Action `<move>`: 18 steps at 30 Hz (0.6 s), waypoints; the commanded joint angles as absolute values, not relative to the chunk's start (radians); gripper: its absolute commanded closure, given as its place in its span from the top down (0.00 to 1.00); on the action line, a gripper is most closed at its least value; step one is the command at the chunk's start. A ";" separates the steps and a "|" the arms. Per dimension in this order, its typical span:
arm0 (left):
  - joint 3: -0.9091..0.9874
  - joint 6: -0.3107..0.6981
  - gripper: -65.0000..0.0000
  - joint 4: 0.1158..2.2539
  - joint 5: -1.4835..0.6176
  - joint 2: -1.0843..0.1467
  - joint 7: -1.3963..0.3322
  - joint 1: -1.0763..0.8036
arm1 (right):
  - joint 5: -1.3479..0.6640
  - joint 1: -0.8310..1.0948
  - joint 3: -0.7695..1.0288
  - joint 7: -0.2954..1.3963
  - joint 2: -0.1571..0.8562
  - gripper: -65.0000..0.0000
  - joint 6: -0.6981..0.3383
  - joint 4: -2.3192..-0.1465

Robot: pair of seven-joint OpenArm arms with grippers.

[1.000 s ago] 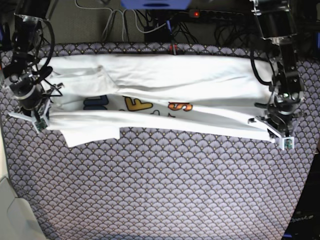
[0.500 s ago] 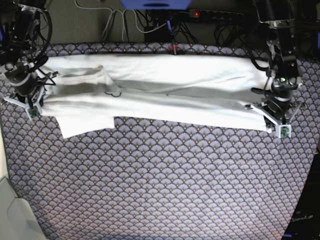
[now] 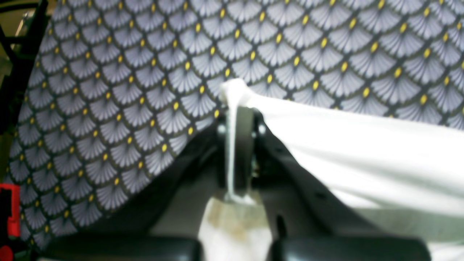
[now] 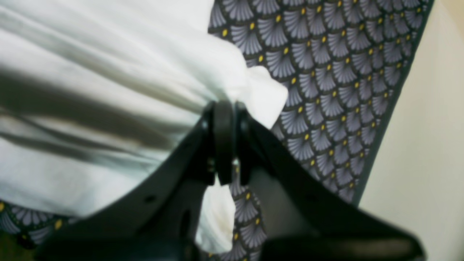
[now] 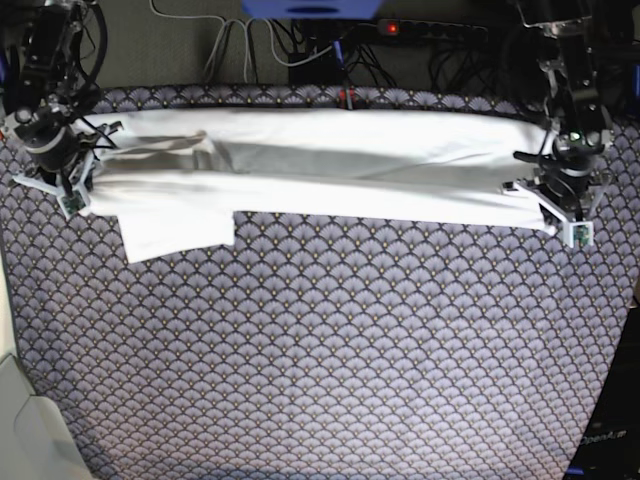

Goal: Fold the T-shirt properly
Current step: 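Lift the hem and fold it over toward the collar with both grippers, then lower the folded hem onto the shirt and release both grippers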

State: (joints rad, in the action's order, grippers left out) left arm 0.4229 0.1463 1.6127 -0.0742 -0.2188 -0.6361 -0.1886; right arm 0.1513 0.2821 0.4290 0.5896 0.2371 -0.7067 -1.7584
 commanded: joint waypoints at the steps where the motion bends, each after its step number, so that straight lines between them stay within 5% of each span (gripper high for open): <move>1: 0.429 0.133 0.02 1.629 -0.064 -0.237 -0.611 -0.185 | 0.159 0.292 0.435 0.582 0.254 0.00 -0.698 -1.778; 18: 0.426 0.133 0.08 1.547 -0.068 -0.257 -0.615 -0.208 | 0.157 0.312 0.433 0.591 0.254 0.01 -0.698 -1.773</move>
